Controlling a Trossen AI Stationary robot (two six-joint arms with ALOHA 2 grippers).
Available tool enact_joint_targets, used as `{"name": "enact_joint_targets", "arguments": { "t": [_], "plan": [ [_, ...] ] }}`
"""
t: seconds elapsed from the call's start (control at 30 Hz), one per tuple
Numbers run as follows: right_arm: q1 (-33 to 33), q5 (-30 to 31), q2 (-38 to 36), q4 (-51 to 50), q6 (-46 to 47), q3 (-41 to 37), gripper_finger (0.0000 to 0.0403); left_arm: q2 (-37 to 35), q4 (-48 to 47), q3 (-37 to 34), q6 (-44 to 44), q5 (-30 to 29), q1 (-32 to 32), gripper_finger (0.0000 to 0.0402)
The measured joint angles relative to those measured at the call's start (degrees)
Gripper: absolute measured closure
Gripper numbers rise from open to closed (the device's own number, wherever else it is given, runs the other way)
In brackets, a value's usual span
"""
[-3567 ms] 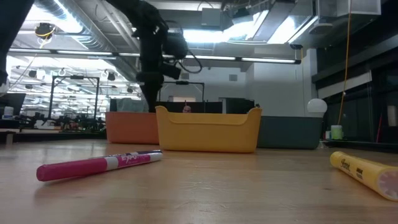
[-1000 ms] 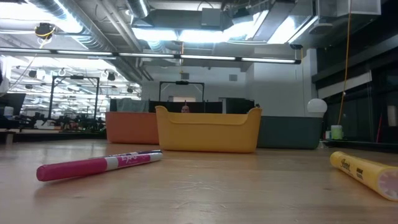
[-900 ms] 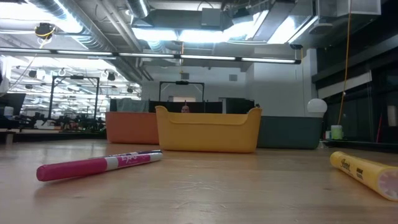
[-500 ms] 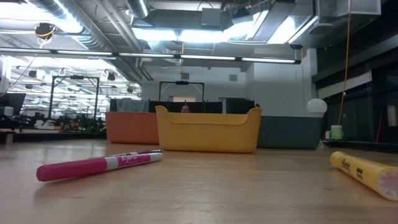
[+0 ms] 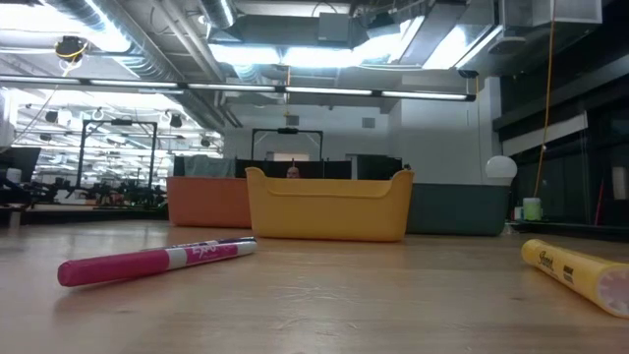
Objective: Pick & Place Markers
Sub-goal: Put the left blue marker pen into the blue bin
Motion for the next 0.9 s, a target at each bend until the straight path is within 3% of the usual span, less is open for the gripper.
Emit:
{"name": "enact_joint_targets", "arguments": {
  "t": [0.37,0.6,0.9],
  "plan": [
    [0.0,0.0,0.0,0.0,0.0,0.0,0.0379,3.3,-10.8,0.0,-8.8,-1.1,-4.3,0.0397],
    [0.0,0.0,0.0,0.0,0.0,0.0,0.0379,6.6,-11.1,0.0,-14.1,-3.8,-5.1,0.0397],
    [0.0,0.0,0.0,0.0,0.0,0.0,0.0379,10.8,-10.8,0.0,-16.1,-2.7,-3.0,0.0396]
  ]
}}
